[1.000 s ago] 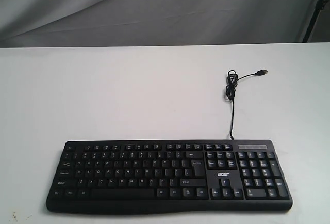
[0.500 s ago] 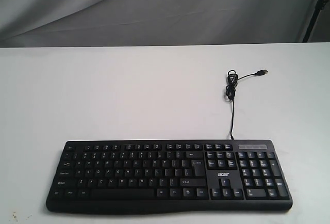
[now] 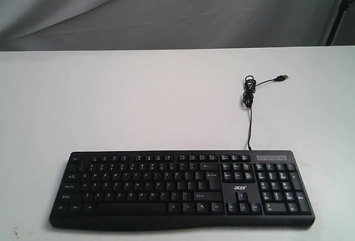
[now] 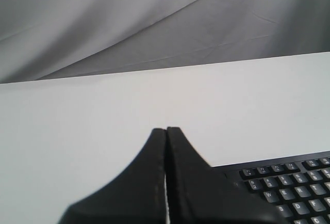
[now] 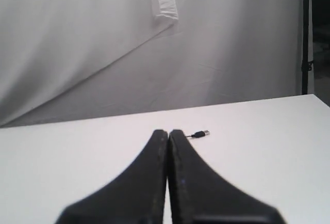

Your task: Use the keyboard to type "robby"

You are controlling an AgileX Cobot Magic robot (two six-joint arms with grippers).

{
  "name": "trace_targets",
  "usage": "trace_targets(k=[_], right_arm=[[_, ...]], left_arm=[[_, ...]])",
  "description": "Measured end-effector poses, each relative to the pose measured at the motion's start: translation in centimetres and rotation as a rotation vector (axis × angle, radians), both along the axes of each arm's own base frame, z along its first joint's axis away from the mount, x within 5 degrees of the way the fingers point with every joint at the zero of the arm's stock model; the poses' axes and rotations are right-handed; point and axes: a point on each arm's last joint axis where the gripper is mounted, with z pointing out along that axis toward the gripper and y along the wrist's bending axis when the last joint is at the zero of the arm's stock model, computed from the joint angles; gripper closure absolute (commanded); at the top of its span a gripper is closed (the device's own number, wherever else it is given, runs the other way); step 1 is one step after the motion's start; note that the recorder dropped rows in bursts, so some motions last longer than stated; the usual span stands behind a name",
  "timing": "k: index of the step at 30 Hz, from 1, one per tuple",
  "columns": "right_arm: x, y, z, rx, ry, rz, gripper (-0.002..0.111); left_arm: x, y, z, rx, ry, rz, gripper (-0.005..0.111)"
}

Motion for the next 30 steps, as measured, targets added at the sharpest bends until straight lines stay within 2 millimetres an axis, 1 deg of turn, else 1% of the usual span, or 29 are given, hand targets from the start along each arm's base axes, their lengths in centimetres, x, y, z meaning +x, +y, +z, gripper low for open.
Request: trace_targets(k=[3,7,11,30], right_arm=[[0.1,-0.1,-0.7,-0.047,0.028,-0.015,0.108],[0.0,-0.3,-1.6,-0.132,0.111,-0.035,0.108],[-0.1,-0.4,-2.3,-0.166,0.191,-0.036,0.108],[-0.2,-0.4,-2.5,-0.152,0.211,-0.035,0.108]], left_arm=[[0.0,0.0,0.0,0.000,0.000,0.000,0.107],[0.0,0.0,0.0,0.000,0.000,0.000,0.107],[0.0,0.0,0.0,0.000,0.000,0.000,0.107],[0.0,0.0,0.0,0.000,0.000,0.000,0.107]])
